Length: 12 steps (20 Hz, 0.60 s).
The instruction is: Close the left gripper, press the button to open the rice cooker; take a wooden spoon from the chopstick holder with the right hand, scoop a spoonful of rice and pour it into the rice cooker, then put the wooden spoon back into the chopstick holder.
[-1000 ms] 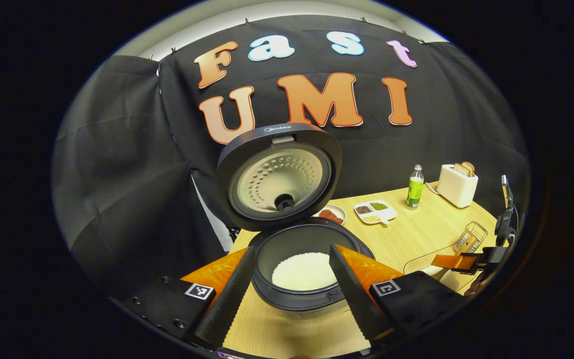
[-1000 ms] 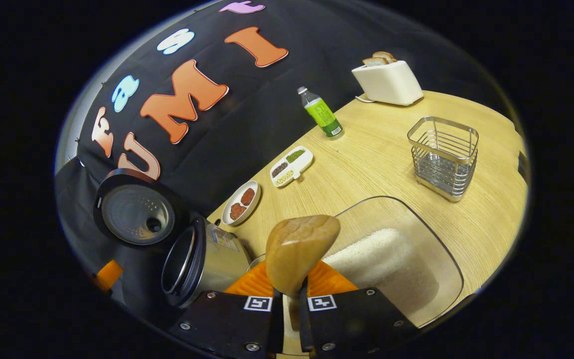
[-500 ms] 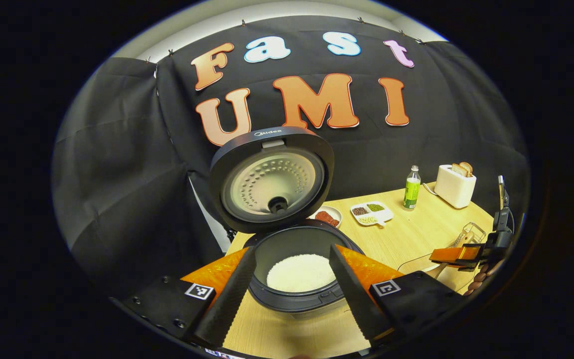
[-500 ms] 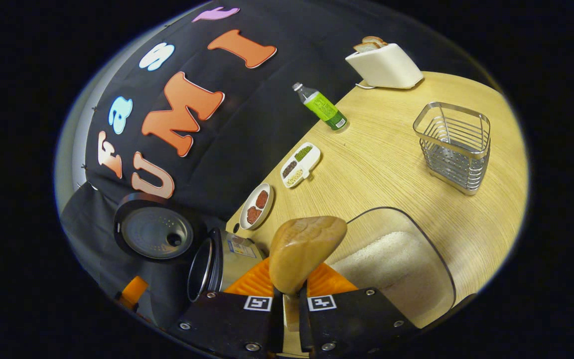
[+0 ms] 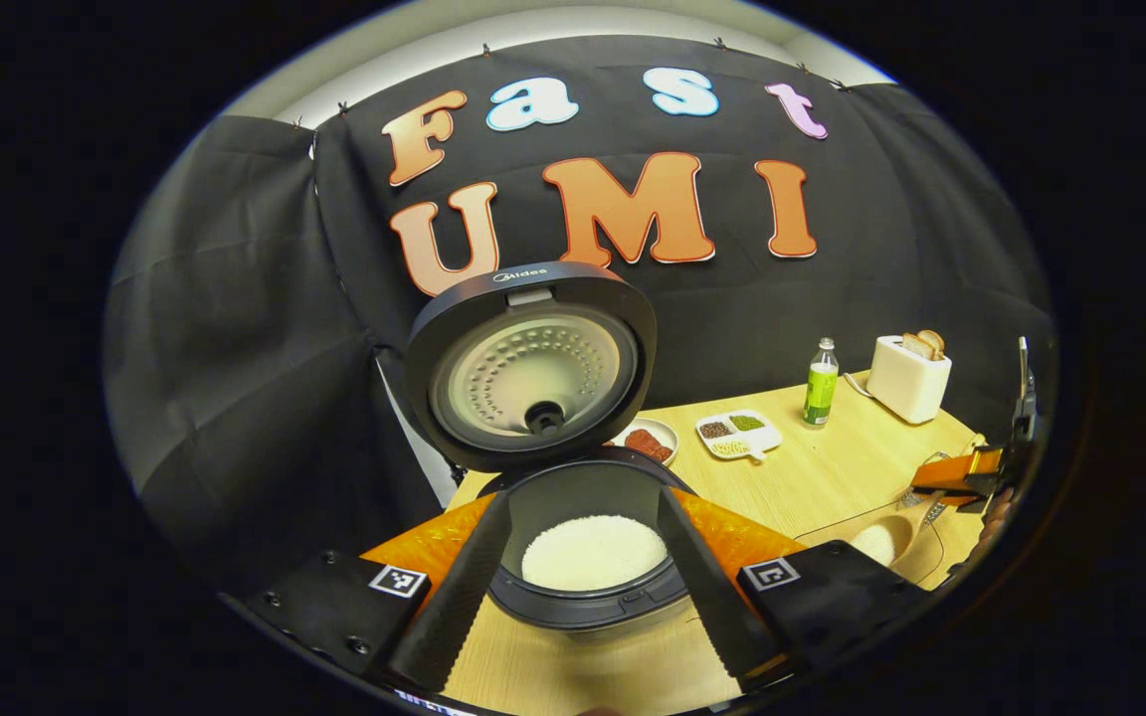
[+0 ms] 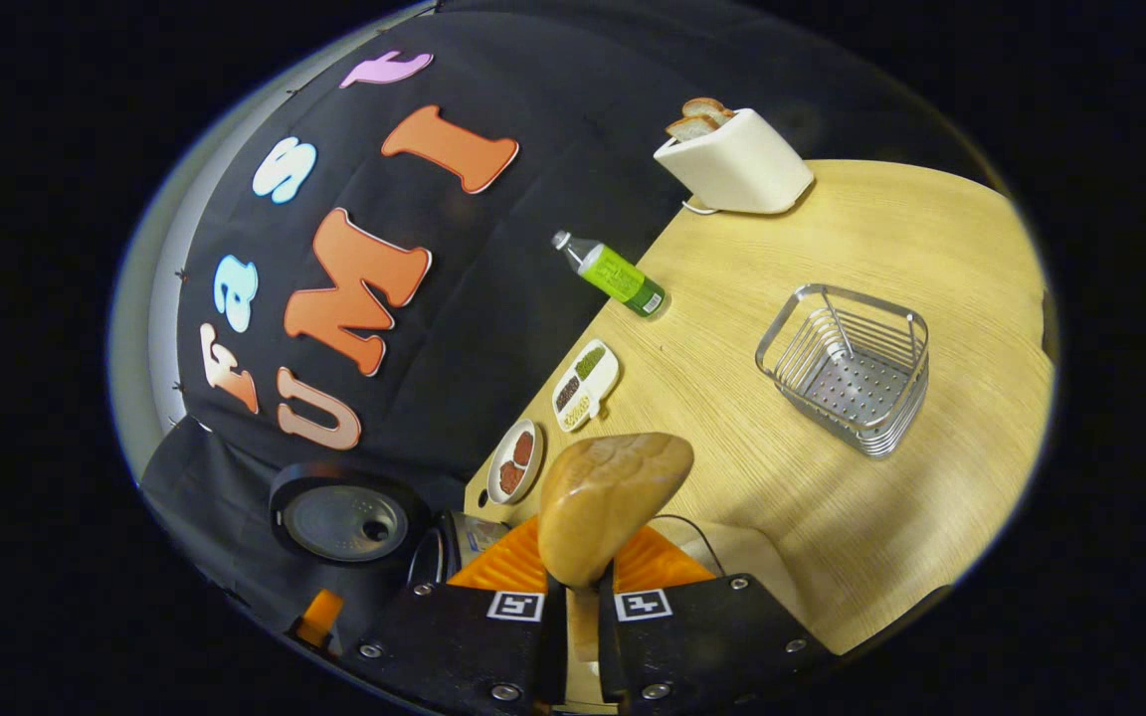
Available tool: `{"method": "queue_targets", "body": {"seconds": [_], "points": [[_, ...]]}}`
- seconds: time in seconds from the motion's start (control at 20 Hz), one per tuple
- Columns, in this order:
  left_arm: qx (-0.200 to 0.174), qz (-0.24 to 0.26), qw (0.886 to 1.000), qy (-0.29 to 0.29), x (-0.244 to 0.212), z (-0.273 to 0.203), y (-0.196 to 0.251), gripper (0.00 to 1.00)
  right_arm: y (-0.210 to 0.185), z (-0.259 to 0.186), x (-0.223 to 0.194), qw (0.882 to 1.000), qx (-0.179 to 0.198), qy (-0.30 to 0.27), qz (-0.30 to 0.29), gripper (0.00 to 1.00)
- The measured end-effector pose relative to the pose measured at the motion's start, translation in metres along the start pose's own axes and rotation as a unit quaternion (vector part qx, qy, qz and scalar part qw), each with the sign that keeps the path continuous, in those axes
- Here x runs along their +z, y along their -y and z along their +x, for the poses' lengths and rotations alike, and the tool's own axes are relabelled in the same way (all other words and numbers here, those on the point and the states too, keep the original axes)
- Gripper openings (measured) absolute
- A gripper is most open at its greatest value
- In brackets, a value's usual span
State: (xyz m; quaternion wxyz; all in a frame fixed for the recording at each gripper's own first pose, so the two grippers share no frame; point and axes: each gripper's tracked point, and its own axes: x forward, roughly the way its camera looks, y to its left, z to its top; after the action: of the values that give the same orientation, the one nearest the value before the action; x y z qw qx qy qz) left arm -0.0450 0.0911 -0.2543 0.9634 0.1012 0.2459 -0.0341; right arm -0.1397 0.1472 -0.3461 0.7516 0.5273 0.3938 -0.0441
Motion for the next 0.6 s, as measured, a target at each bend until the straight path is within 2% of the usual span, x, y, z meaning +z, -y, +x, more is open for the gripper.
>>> {"method": "queue_targets", "body": {"seconds": [0.2, 0.6], "points": [[0.01, -0.005, 1.0, 0.01, 0.008, -0.002, -0.004, 0.92, -0.019, -0.01, 0.014, 0.998, 0.036, -0.006, 0.047, 0.12], [0.041, 0.005, 0.997, 0.065, 0.04, -0.012, -0.02, 0.92, -0.081, -0.015, 0.04, 0.991, 0.099, -0.022, 0.087, 0.12]]}}
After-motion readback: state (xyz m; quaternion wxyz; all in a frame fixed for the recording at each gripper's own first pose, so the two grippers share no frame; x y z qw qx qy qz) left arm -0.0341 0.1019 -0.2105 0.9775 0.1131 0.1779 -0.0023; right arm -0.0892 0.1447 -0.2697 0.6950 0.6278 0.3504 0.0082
